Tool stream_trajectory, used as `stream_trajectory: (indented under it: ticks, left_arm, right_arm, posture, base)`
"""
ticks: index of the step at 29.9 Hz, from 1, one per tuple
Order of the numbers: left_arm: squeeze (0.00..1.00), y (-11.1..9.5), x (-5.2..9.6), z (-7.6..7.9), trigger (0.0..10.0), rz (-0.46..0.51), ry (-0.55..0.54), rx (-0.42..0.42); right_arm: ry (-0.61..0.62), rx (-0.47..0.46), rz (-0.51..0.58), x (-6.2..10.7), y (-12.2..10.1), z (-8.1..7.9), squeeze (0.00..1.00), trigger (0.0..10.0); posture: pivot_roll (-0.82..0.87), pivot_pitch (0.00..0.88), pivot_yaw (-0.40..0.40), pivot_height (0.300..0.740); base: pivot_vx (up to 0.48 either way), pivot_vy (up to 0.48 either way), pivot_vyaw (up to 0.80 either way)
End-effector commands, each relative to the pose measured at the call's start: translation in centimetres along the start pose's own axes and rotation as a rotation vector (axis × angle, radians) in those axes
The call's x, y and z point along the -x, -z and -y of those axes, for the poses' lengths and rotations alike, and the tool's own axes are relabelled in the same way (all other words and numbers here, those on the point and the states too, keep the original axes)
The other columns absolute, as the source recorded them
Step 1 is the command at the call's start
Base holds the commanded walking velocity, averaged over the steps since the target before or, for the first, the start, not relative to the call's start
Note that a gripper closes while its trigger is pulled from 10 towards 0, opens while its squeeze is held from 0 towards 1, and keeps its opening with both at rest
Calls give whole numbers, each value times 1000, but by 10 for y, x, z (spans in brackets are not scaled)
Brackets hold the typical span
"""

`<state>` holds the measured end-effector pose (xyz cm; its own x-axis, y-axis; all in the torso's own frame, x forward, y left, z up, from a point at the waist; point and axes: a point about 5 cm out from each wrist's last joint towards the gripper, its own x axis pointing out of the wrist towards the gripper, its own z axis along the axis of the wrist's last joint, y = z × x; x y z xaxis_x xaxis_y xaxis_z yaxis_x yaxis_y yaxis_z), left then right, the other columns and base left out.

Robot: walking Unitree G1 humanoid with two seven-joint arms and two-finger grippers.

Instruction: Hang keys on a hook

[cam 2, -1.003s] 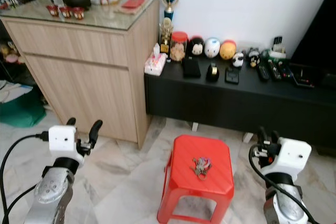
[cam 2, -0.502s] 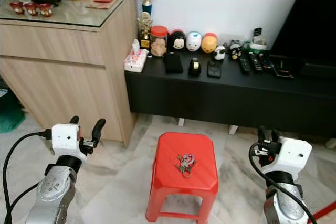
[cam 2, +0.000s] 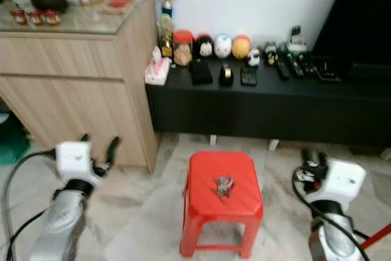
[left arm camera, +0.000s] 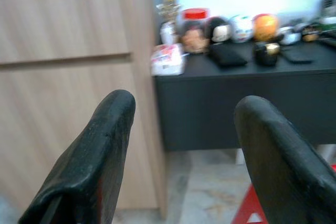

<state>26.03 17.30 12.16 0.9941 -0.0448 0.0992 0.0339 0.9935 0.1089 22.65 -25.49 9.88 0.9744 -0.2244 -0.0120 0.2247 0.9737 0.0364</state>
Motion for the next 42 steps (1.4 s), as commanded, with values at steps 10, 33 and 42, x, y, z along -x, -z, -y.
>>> stream_trajectory:
  ticks: [10,33,42]
  left_arm:
    - [0,-6,0,-1,10000,21,26,15]
    - [0,-3,1,3,10000,10,32,30]
    - [0,-1,1,4,10000,6,34,33]
  right_arm:
    - [-5,-6,25,-2,-3,-4,0,10000]
    - [-14,-5,23,1,-2,-5,0,10000]
    - [-17,-12,18,2,-1,-7,0,10000]
  posture:
    - [-66,1,-30,695]
    - [-75,0,-34,695]
    - [-78,4,-32,695]
  base:
    - [0,0,0]
    - [150,0,0]
    - [275,0,0]
